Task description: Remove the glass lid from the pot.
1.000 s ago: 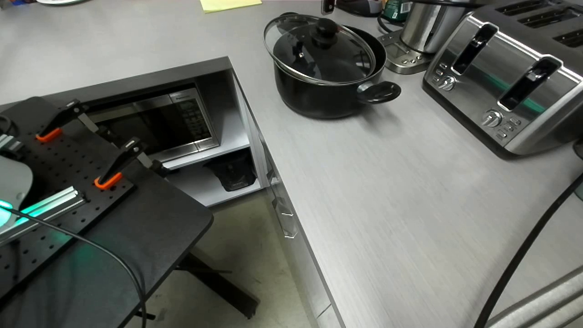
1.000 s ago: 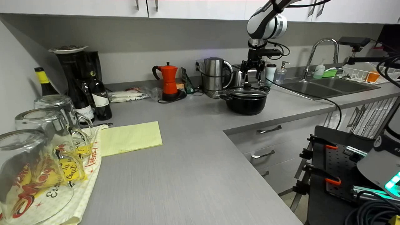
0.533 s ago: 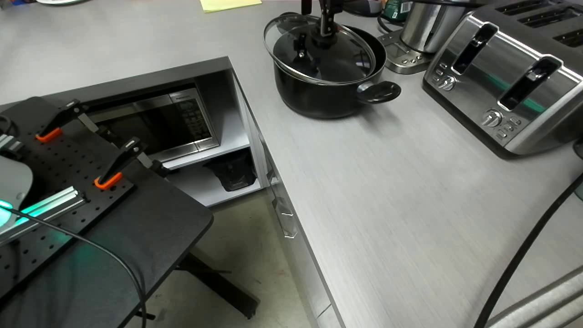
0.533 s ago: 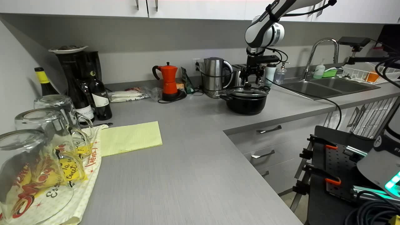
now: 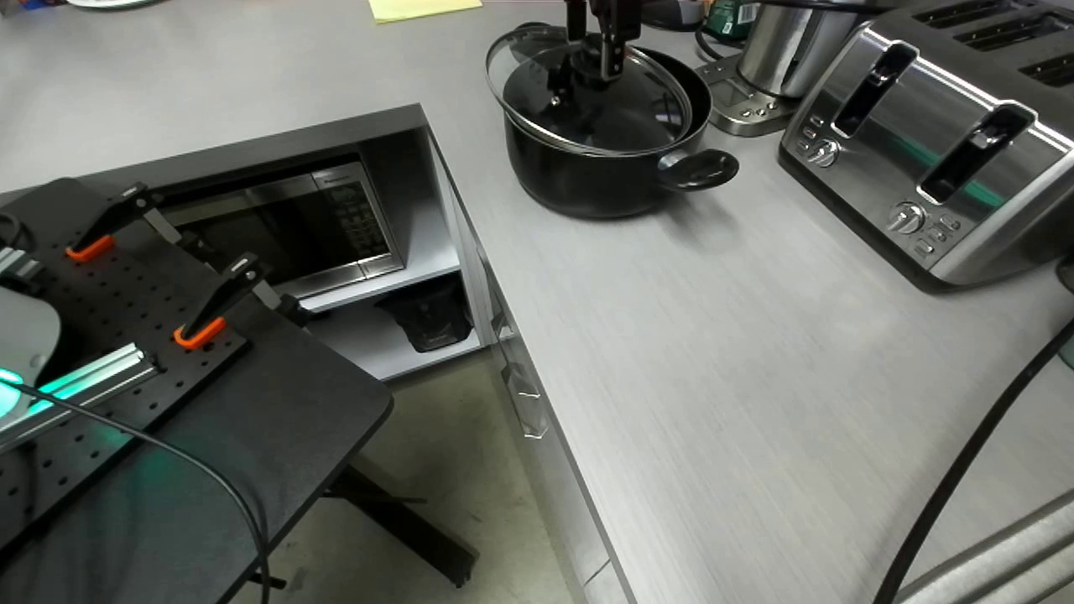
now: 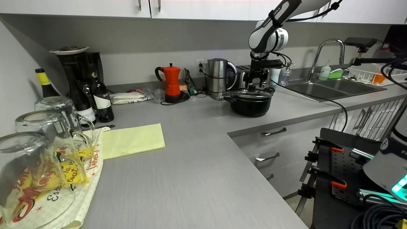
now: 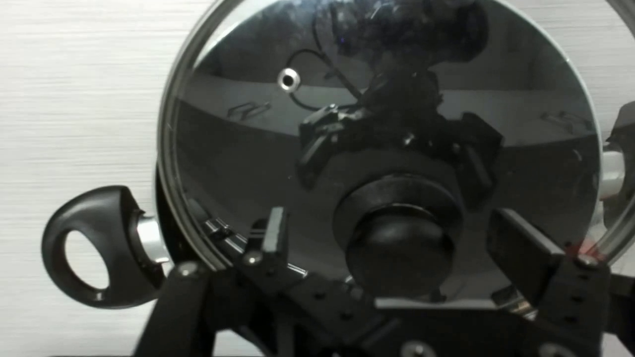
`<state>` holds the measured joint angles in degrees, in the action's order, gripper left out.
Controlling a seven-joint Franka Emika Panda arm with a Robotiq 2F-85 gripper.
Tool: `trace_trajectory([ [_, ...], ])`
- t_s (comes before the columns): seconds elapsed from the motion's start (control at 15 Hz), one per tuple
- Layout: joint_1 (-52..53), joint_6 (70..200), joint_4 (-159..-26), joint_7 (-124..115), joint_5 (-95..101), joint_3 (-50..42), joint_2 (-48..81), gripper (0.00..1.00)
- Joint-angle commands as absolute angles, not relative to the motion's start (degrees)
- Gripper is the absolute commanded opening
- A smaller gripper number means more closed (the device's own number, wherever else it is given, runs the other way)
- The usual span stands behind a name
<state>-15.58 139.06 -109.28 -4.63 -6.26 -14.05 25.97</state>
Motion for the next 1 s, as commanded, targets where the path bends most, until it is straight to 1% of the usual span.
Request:
trace_trajectory([
  [0.0,-15.37,140.72,-108.58,-6.35,-5.09,-14.37,26.58,1.0],
  [0.07,-15.39,140.87,-108.62,-6.26,-5.14,-14.33,26.55,0.75],
  [0.13,-15.34,141.06,-108.68,-6.28,-5.06,-14.35,26.54,0.74],
  [0.2,-15.31,141.34,-108.82,-6.25,-5.07,-14.32,26.48,0.68],
  [0.4,-15.28,141.95,-109.02,-6.08,-5.1,-14.23,26.29,0.46],
  [0.47,-15.22,142.14,-109.01,-6.03,-5.1,-14.15,26.23,0.36],
  [0.53,-15.21,142.29,-109.08,-5.96,-5.11,-14.12,26.14,0.29],
  [0.6,-15.27,142.38,-109.14,-5.78,-5.19,-14.06,25.98,0.25],
  [0.93,-15.45,144.23,-113.08,-3.37,-5.69,-13.28,22.04,0.25],
])
